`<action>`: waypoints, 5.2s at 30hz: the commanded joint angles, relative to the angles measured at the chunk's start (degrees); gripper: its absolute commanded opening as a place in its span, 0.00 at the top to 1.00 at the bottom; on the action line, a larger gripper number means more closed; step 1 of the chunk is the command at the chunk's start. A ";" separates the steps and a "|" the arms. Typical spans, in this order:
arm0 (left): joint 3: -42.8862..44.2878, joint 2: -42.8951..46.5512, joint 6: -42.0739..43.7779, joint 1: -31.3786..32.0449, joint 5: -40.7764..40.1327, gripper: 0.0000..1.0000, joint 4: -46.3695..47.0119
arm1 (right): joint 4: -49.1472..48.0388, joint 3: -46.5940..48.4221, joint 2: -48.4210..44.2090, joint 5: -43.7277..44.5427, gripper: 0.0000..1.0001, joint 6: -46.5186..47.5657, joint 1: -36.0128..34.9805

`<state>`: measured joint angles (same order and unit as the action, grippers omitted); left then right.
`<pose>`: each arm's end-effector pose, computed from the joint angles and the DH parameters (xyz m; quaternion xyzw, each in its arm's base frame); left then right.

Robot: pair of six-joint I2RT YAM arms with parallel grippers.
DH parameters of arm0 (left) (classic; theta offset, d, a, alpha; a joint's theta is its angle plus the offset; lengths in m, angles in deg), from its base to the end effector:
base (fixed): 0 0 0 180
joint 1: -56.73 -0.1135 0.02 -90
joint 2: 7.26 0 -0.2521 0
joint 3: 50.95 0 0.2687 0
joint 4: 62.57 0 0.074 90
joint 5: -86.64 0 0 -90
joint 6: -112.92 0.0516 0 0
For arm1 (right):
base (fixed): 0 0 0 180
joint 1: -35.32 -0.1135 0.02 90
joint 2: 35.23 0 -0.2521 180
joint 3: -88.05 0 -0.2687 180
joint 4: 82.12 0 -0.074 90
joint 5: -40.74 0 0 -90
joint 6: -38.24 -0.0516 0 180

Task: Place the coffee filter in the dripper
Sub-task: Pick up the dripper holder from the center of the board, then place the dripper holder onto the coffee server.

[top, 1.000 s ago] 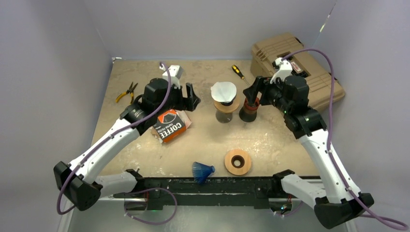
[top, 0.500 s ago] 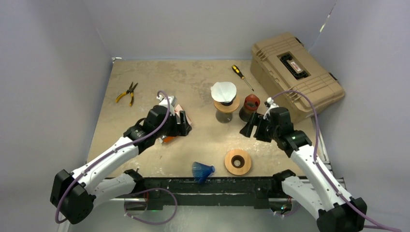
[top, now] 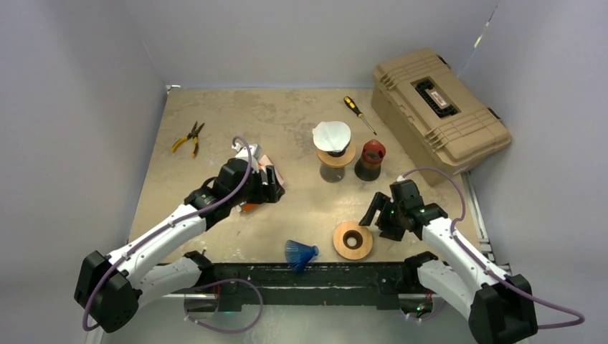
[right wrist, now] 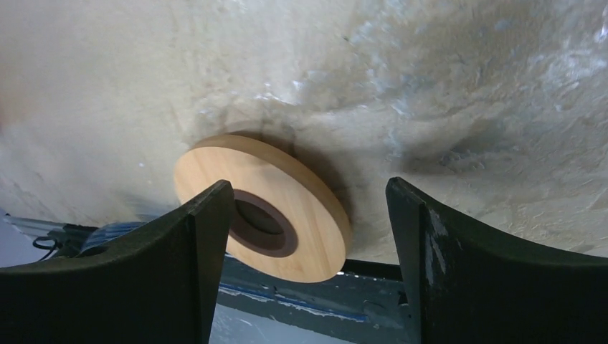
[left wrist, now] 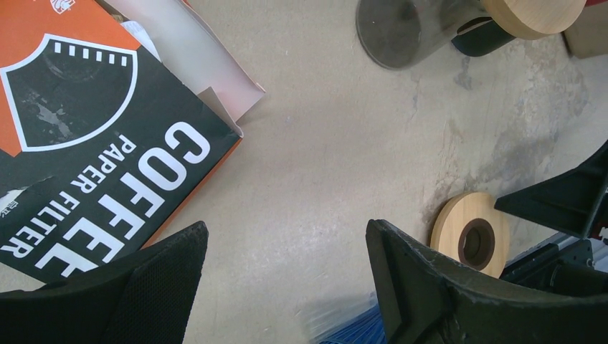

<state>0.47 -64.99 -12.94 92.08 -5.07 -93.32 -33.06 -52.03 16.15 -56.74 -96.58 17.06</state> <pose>0.2070 -0.1449 0.2214 -0.0106 0.8950 -0.2486 0.3701 0.1760 0.0652 0.1481 0.2055 0.9430 0.1866 0.1834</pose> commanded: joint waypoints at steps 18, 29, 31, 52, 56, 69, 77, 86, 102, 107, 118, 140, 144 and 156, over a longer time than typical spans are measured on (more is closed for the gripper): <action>3.61 -4.40 3.34 -0.21 -1.54 0.19 0.57 | -3.84 -6.23 -1.81 -7.63 0.21 3.39 0.13; 6.46 -7.98 4.82 -0.20 -1.34 0.20 0.53 | -3.74 -7.89 -2.54 -7.20 0.25 4.50 -1.64; 7.03 -8.70 5.10 -0.21 -1.36 0.20 0.51 | -4.42 -7.87 -1.48 -6.74 0.25 4.31 -2.70; 6.76 -10.77 5.25 -0.24 -2.62 0.20 0.43 | -11.50 -5.97 7.58 3.75 0.59 -6.27 -18.97; 6.33 -10.44 4.30 -0.20 -2.42 0.20 1.17 | -13.06 -4.21 11.62 5.33 0.64 -7.37 -20.86; 6.13 -10.79 3.77 -0.42 -2.53 0.20 1.15 | -7.65 8.79 12.01 13.05 0.98 -8.00 -21.89; 3.60 -11.34 -0.29 -2.16 3.76 0.20 6.59 | -7.94 17.34 10.34 16.93 1.00 -7.47 -21.67; 2.37 -10.05 -1.03 -3.66 5.60 0.20 7.07 | -3.42 23.29 11.73 21.58 1.00 -3.74 -19.51; 5.16 -8.31 0.04 -4.15 4.23 0.21 3.34 | 8.00 33.97 7.79 29.87 1.00 -1.27 -7.40; 6.49 -7.78 0.38 -4.16 4.03 0.21 1.94 | 10.21 38.96 10.48 34.19 1.00 0.40 -5.07; 8.81 -7.07 2.49 -4.15 2.35 0.21 -1.12 | 0.08 43.67 16.01 27.99 1.00 5.63 2.89; 9.29 -9.09 1.87 -4.20 3.19 0.21 -0.75 | -11.36 37.91 27.66 10.47 1.00 5.74 10.96; 8.87 -8.49 1.70 -4.15 2.83 0.21 -0.92 | -11.48 36.41 27.45 10.34 1.00 6.00 11.03; 8.32 -8.49 0.97 -4.15 2.89 0.21 -0.22 | -10.48 36.20 26.77 10.36 0.93 9.50 11.11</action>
<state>7.20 -74.11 -11.95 88.24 -2.27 -94.48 -42.34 -15.87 44.65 -45.01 -90.02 28.01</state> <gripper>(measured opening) 0.790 0.429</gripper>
